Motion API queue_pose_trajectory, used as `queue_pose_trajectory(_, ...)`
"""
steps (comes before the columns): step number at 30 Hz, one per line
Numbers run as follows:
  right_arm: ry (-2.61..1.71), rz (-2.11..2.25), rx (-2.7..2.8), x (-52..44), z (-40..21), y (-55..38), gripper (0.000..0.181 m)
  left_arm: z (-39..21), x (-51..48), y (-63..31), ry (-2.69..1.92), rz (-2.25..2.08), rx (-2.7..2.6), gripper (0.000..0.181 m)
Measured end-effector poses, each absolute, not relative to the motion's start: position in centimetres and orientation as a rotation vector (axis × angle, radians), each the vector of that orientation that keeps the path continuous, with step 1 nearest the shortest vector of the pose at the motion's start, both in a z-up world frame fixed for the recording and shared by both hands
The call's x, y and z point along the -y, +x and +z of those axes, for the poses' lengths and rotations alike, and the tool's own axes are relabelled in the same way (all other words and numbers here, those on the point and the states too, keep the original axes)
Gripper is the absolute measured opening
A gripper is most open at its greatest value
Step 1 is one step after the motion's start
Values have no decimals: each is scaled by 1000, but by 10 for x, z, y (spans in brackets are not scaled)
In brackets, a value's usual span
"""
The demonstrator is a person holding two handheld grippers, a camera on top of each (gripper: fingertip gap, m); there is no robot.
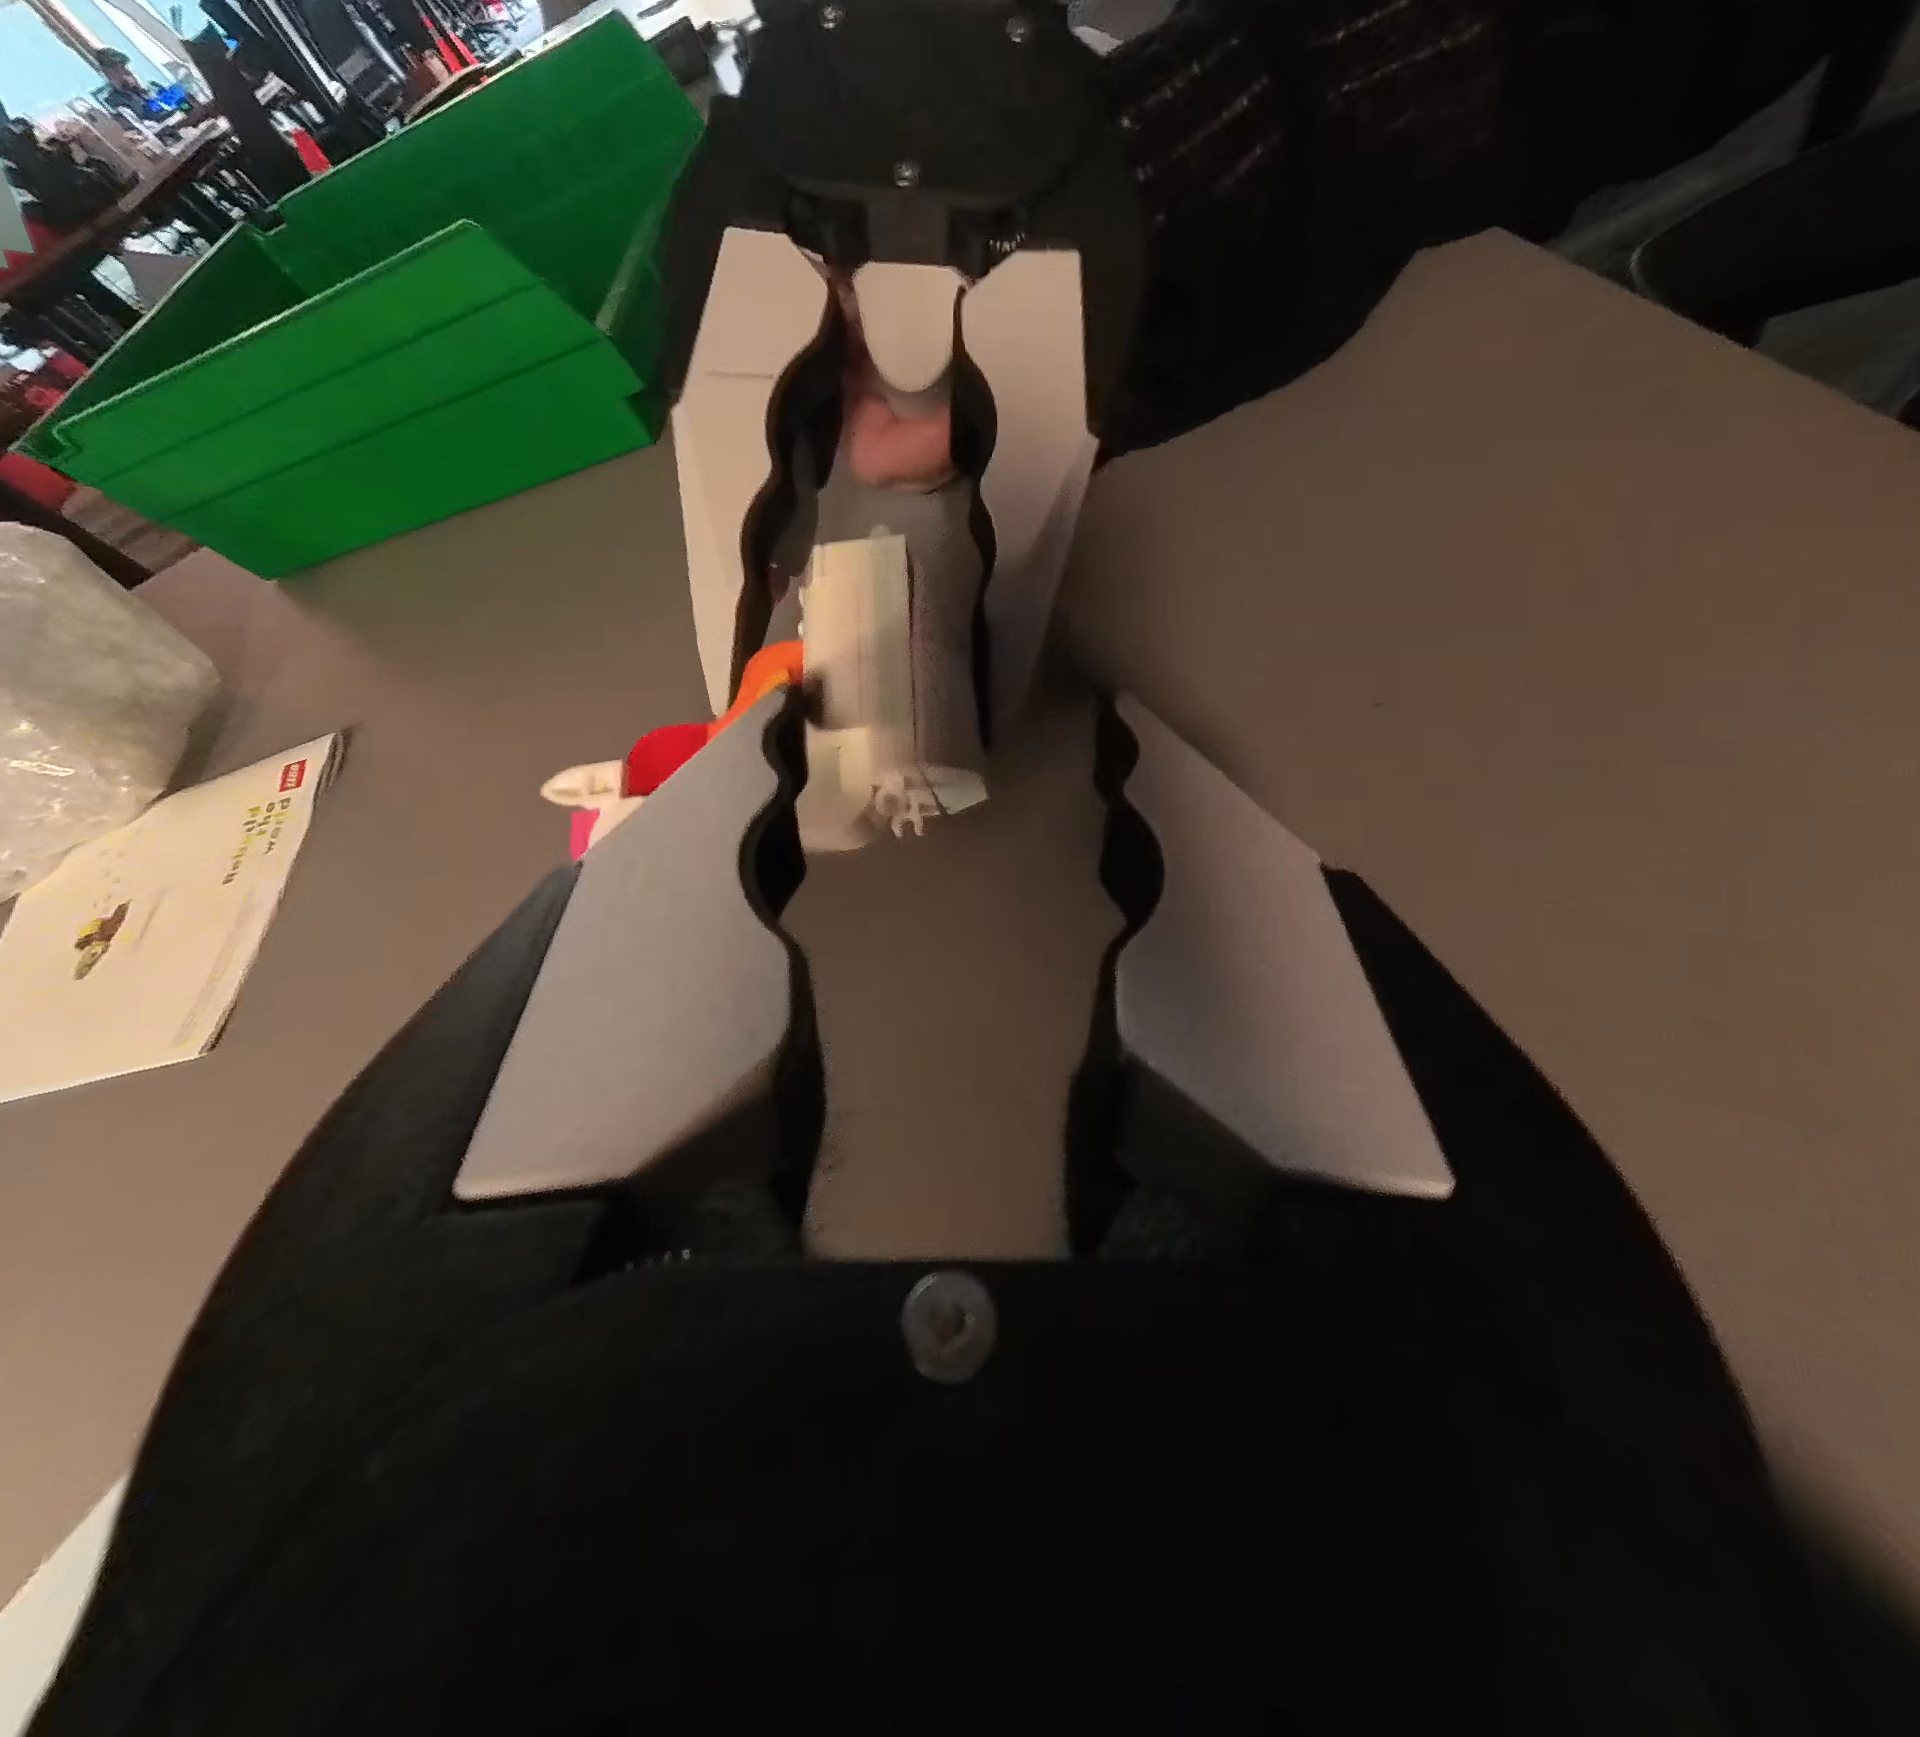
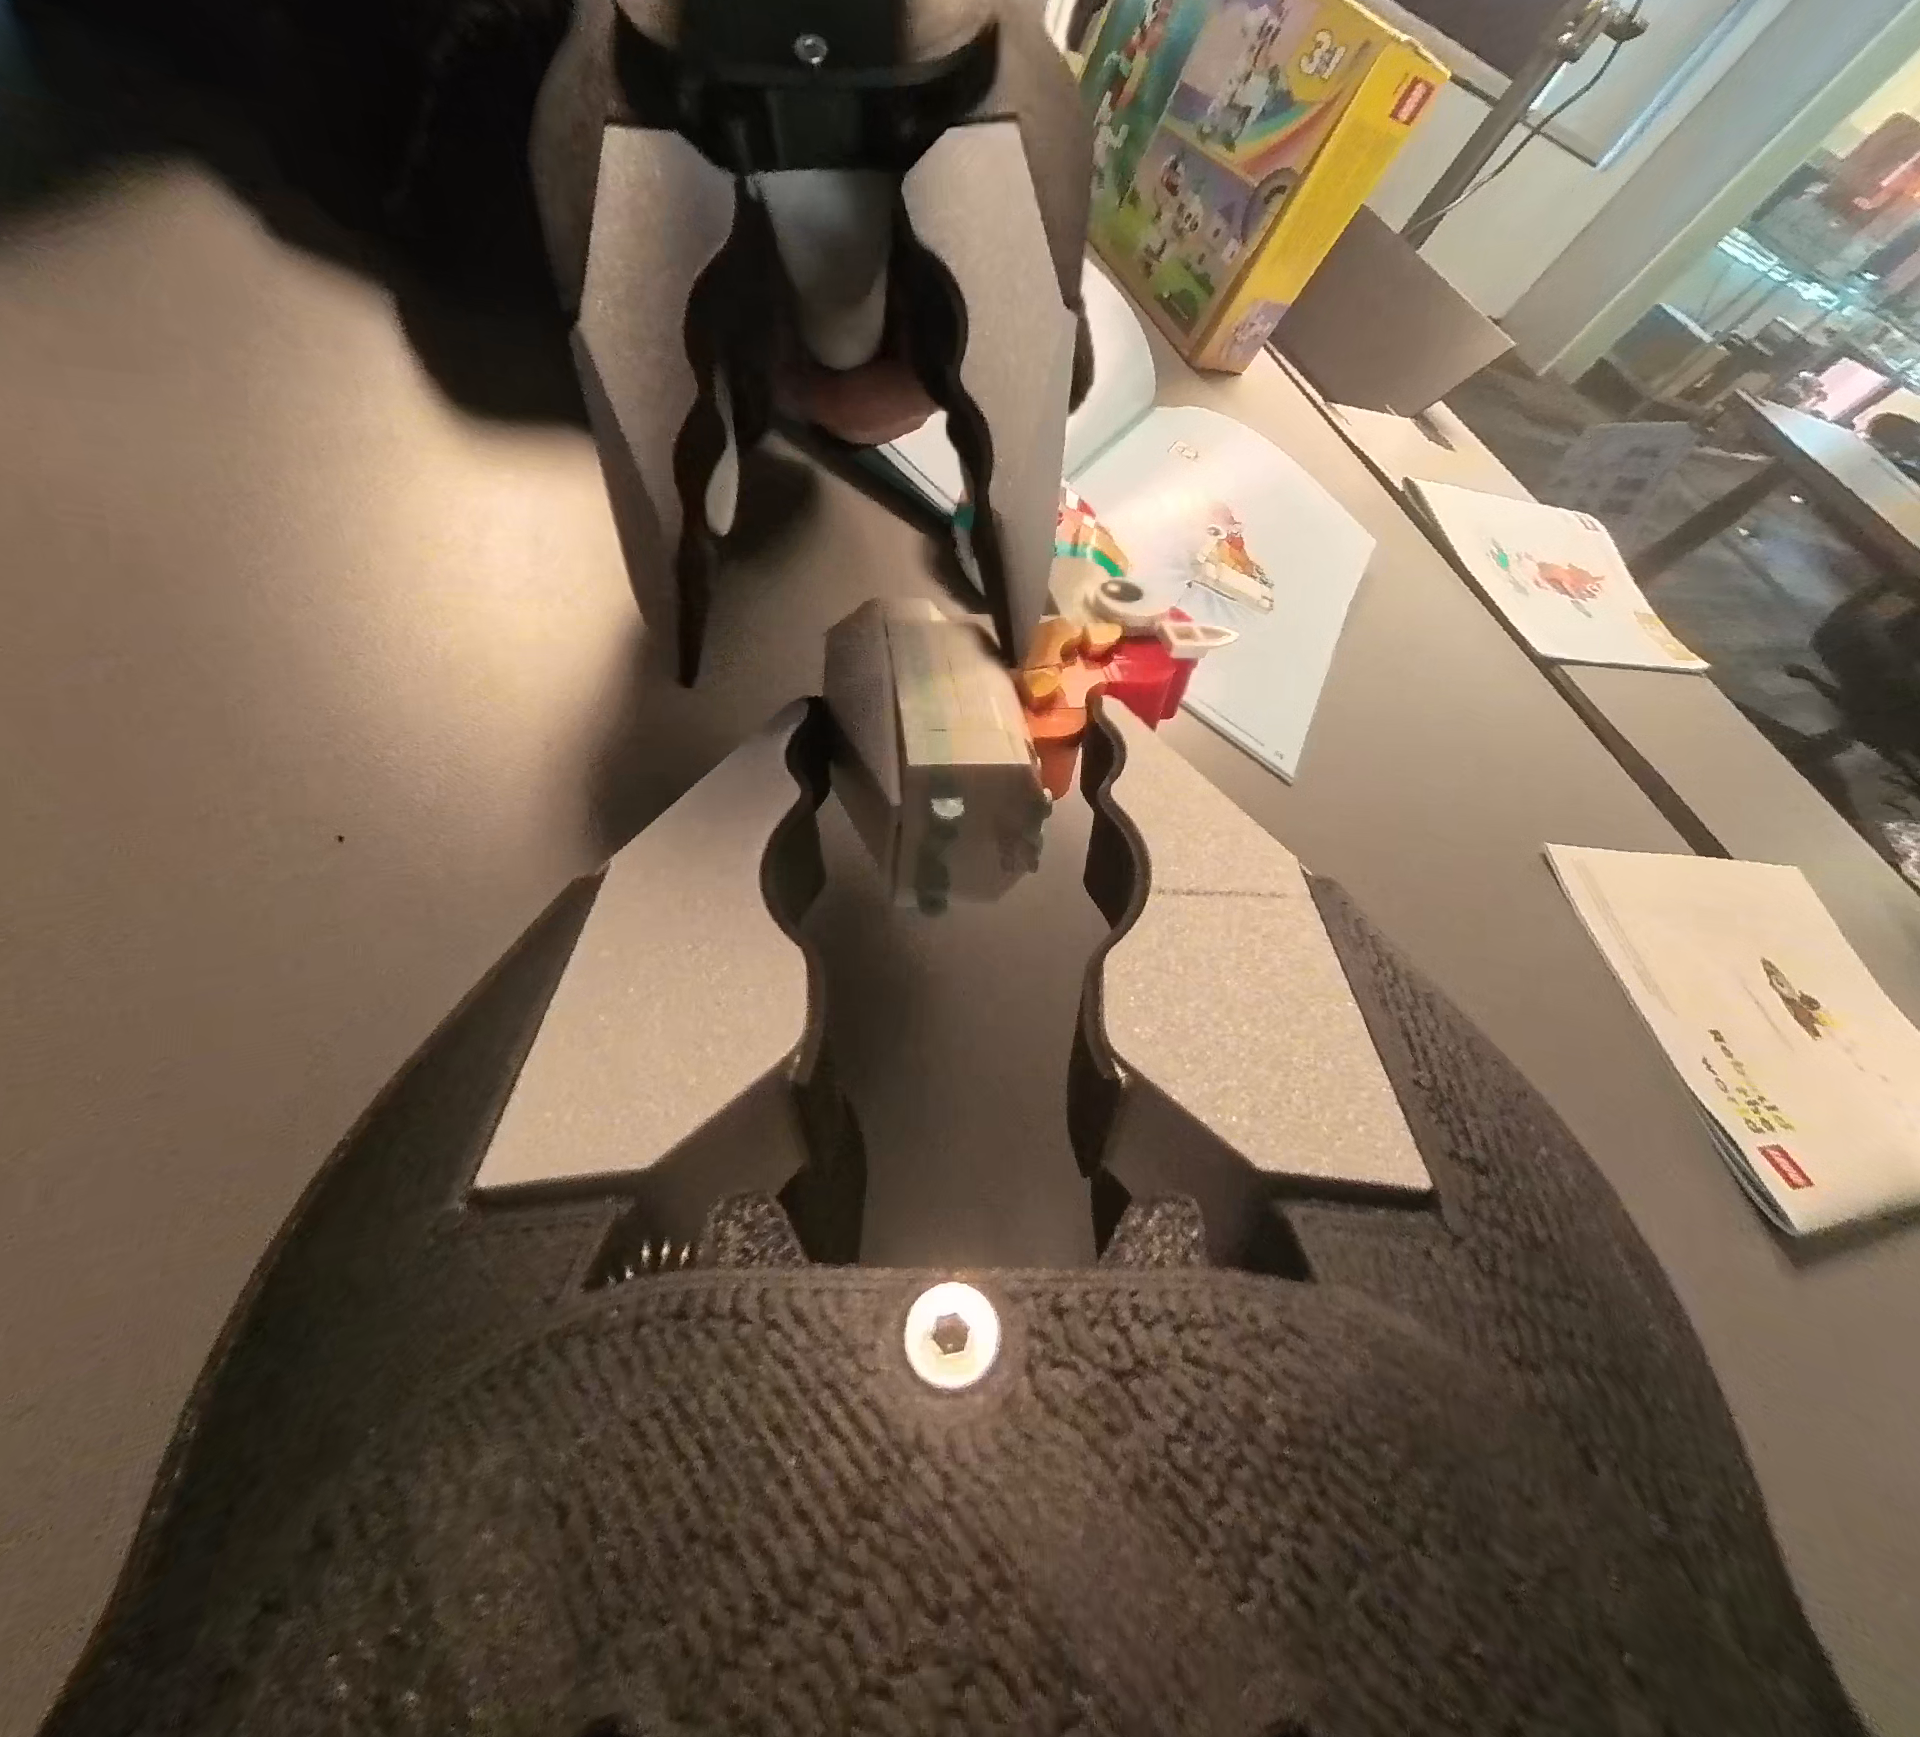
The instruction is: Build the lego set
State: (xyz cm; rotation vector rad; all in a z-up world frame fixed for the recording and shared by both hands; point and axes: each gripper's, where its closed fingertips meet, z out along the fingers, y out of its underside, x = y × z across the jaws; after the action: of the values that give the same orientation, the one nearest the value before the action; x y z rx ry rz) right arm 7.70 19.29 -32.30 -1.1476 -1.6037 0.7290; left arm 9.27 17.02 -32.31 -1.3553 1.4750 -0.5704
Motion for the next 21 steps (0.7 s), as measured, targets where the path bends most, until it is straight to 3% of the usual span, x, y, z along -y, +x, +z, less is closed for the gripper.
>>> queue_pose_trajectory(13,-1111,727,1557,-195,-316,75,47,-312,-183,91,-1386,-497,-1390,31)
queue_pose_trajectory(21,-1115,731,1556,-195,-315,75,47,-311,-183,90,-1383,-524,-1380,31)
